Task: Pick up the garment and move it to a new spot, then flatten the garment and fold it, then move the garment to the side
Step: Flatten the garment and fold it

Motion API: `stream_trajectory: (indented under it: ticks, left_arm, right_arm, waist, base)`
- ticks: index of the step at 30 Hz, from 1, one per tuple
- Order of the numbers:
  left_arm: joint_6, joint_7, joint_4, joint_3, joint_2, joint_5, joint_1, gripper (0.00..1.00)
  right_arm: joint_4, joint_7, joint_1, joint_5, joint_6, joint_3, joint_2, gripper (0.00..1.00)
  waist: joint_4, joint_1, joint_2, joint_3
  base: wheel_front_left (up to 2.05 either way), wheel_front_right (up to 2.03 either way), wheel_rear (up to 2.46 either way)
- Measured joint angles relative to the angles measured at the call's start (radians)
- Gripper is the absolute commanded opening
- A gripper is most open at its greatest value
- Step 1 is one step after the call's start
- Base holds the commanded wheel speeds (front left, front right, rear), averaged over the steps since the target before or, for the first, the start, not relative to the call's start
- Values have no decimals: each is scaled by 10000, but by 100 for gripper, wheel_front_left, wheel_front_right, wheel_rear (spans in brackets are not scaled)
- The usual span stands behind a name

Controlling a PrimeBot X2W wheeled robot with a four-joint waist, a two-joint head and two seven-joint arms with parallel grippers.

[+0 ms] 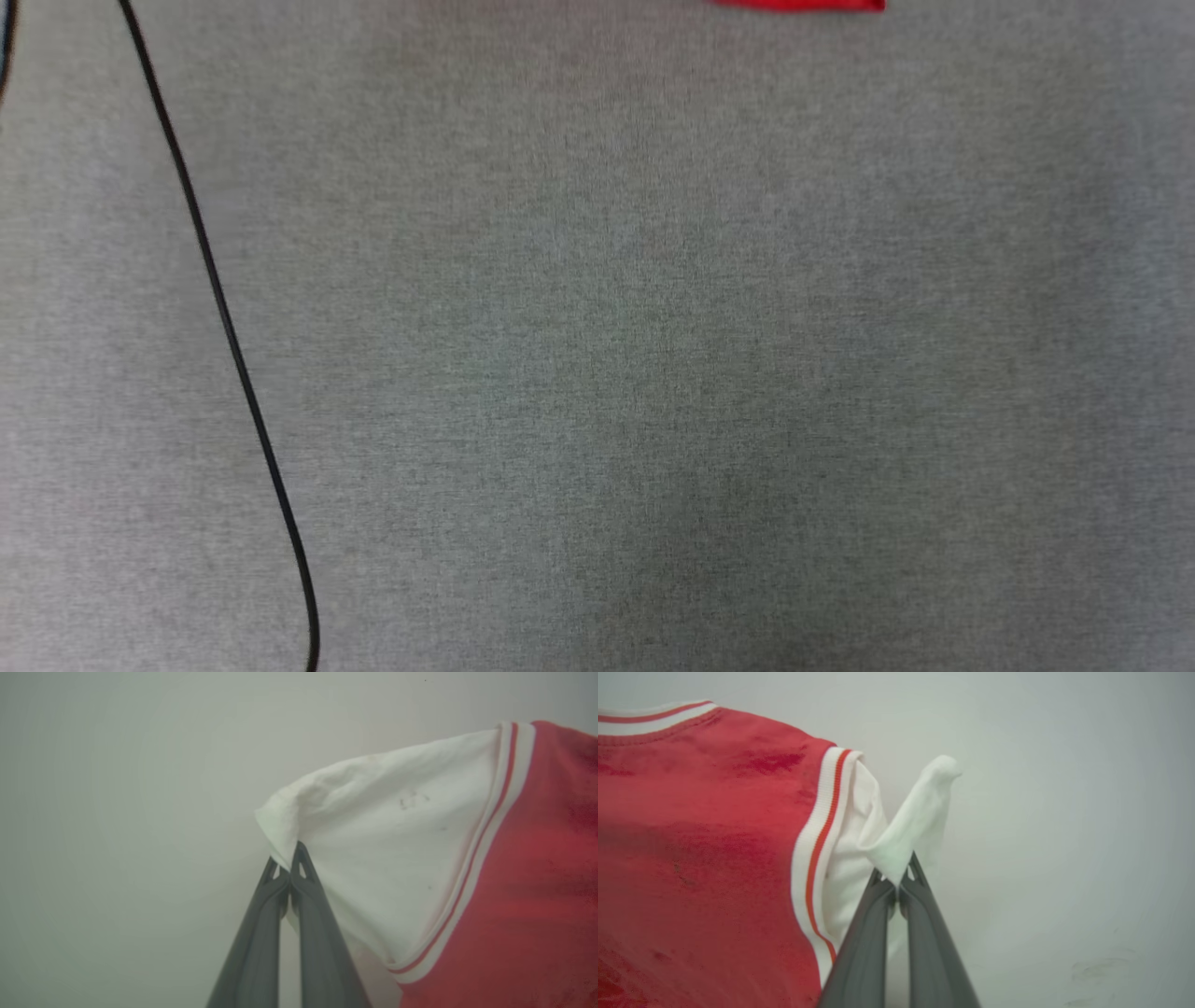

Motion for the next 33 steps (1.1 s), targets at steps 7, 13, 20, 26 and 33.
stream_trajectory:
  ticks: [7, 13, 20, 26, 33]
  left_arm:
    - [-443, -483, 1260, -29, -314, -291, -70, 0]
    - [-646, -702, 2013, -144, -640, -686, 464, 0]
    - [-681, -830, 1820, -403, -917, -1298, 2045, 0]
    - [-681, -836, 533, 100, -1110, -1442, 4210, 0]
    - [-683, -848, -1112, 1283, -1406, -662, 7171, 0]
  right_arm:
    - [1427, -623, -28, 69, -2, 75, 359, 0]
    - [2583, -1198, 311, 213, -2, 61, 669, 0]
    - [3488, -2071, 1713, 681, -2, 176, 826, 0]
    - [3774, -2846, 3350, 1279, -2, 288, 669, 0]
    - [3476, -3461, 5541, 1988, -2, 554, 575, 0]
  waist:
    - [0, 0, 0, 750]
    - [69, 0, 0, 1091]
    - [171, -1, 0, 879]
    - [305, -2, 0, 337]
    - [380, -3, 0, -524]
  base:
    - [0, 0, 0]
    - [0, 0, 0]
    - [0, 0, 0]
    - [0, 0, 0]
    - [0, 0, 0]
